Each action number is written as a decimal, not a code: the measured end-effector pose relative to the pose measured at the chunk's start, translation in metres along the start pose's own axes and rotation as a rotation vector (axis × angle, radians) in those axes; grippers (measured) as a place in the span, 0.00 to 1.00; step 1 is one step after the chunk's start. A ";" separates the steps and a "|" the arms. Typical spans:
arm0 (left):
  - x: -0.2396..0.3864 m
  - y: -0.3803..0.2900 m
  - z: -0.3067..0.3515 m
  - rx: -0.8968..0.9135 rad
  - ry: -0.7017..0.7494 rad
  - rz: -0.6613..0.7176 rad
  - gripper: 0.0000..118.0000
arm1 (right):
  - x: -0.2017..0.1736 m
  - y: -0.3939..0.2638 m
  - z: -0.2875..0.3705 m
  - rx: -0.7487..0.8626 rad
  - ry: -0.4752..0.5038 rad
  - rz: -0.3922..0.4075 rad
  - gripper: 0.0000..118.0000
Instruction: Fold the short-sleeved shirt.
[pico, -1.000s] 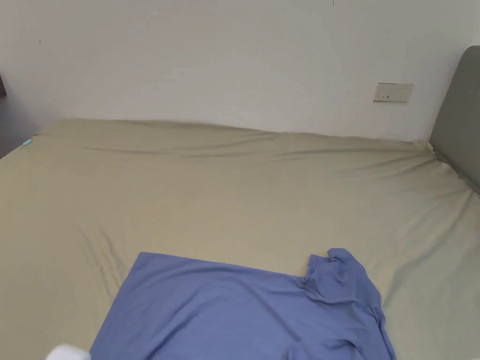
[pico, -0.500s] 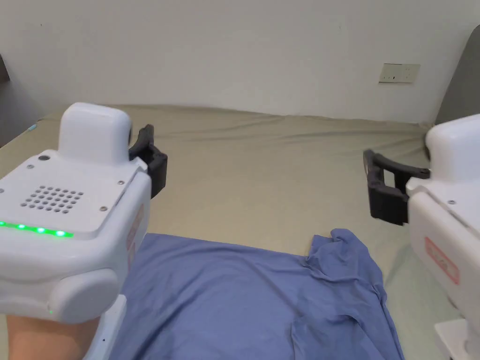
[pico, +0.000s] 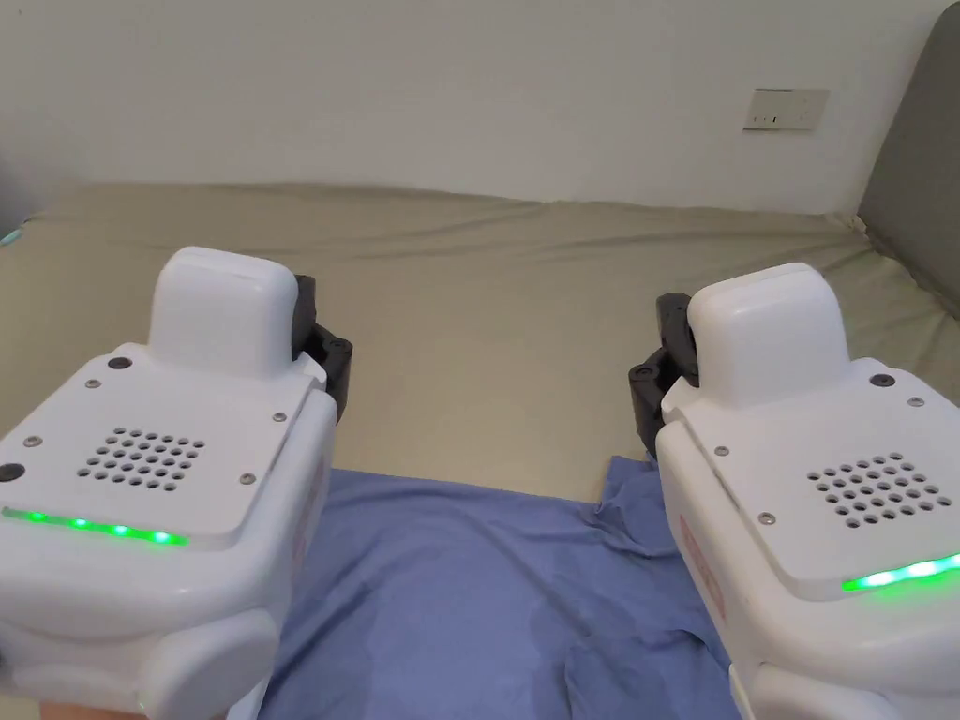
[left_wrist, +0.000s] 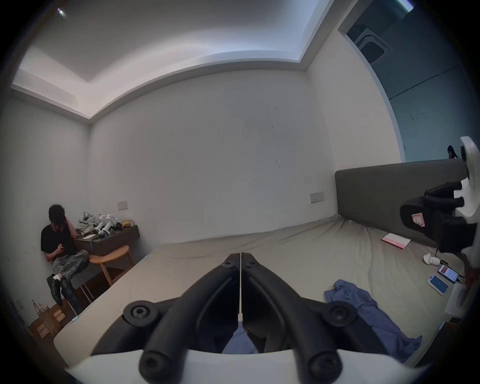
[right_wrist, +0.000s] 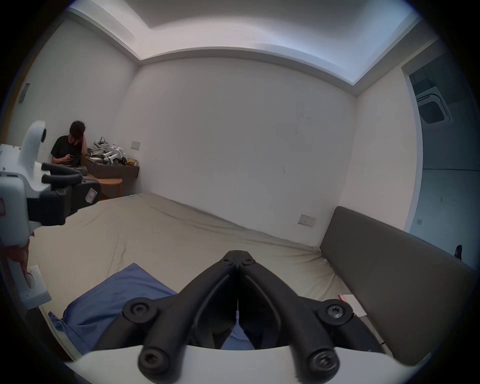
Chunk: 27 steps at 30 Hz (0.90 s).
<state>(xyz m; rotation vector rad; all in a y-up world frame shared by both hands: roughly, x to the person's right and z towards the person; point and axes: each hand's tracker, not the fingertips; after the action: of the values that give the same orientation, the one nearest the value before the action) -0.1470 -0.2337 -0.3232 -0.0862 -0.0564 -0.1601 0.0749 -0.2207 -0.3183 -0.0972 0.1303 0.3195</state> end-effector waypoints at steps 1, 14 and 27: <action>-0.001 -0.007 -0.009 -0.028 -0.009 0.003 0.00 | 0.001 -0.005 -0.005 -0.014 0.006 -0.006 0.02; -0.098 -0.232 -0.201 -0.749 0.043 0.071 0.36 | 0.059 -0.127 -0.080 -0.357 -0.039 -0.032 0.02; -0.131 -0.294 -0.347 -0.852 0.080 0.129 0.68 | 0.084 -0.179 -0.118 -0.535 -0.054 -0.051 0.02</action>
<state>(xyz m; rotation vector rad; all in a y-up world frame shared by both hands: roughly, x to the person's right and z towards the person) -0.3065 -0.5336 -0.6530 -0.9315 0.1011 -0.0491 0.1978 -0.3776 -0.4334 -0.6203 -0.0146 0.2989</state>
